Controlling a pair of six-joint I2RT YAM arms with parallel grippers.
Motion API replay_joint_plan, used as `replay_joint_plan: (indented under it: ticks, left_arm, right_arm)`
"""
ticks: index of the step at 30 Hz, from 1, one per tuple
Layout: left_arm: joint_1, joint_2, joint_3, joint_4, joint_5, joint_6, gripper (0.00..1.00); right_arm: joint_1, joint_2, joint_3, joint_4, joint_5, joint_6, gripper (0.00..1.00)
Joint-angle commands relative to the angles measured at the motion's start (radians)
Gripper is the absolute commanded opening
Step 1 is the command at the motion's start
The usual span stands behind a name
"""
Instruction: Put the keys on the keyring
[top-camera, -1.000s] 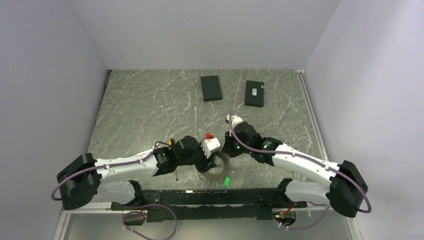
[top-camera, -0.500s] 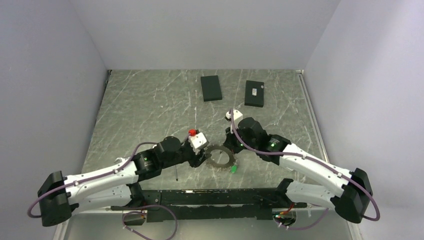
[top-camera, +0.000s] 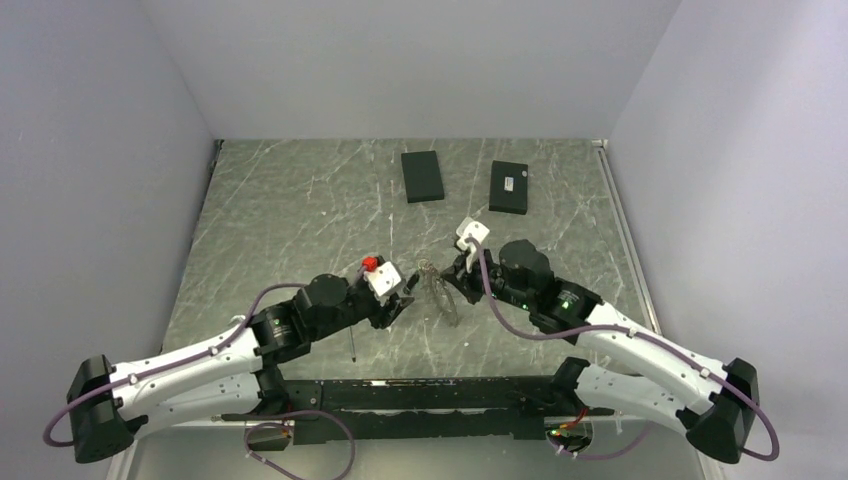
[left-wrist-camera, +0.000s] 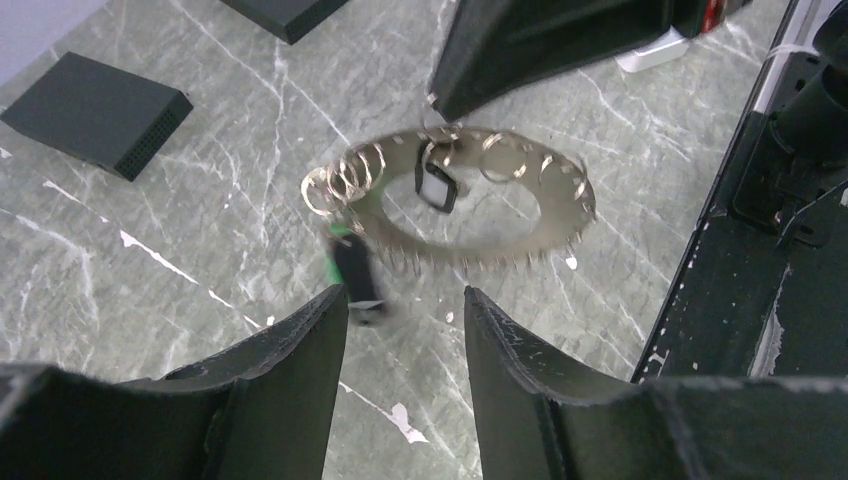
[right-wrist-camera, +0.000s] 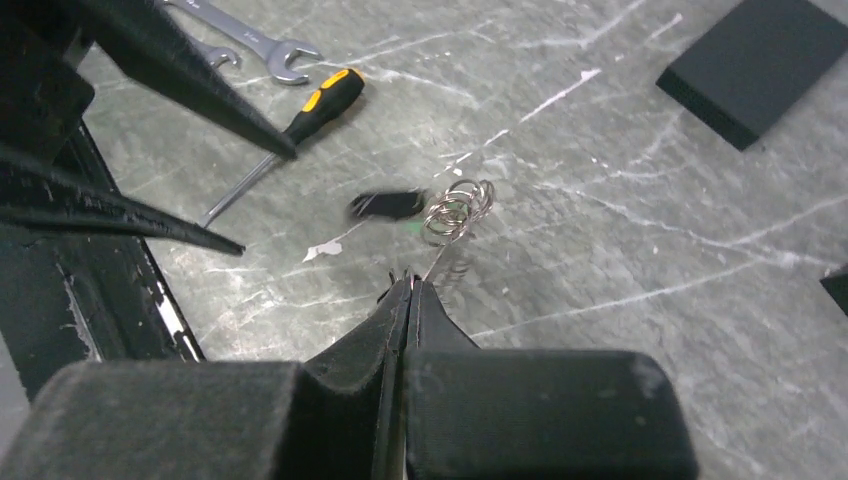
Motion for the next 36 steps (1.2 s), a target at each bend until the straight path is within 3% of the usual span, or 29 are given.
replay_joint_plan:
  ticks: [1,15,23,36]
  left_arm:
    - [-0.005,-0.052,-0.028,0.066,-0.020,0.011,0.52]
    - [-0.005,-0.078,-0.102,0.257,0.162,0.101,0.50]
    - [-0.003,-0.170,-0.079,0.202,0.336,0.173,0.44]
    - [-0.003,-0.121,-0.051,0.258,0.303,0.144,0.39]
  right_arm:
    - [0.025,-0.098,-0.139,0.274,-0.033,-0.080,0.00]
    - [0.032,-0.229,-0.255,0.468,-0.271,-0.084,0.00]
    - [0.032,-0.256,-0.282,0.566,-0.380,-0.096,0.00]
    - [0.033,-0.227,-0.273,0.600,-0.468,-0.077,0.00]
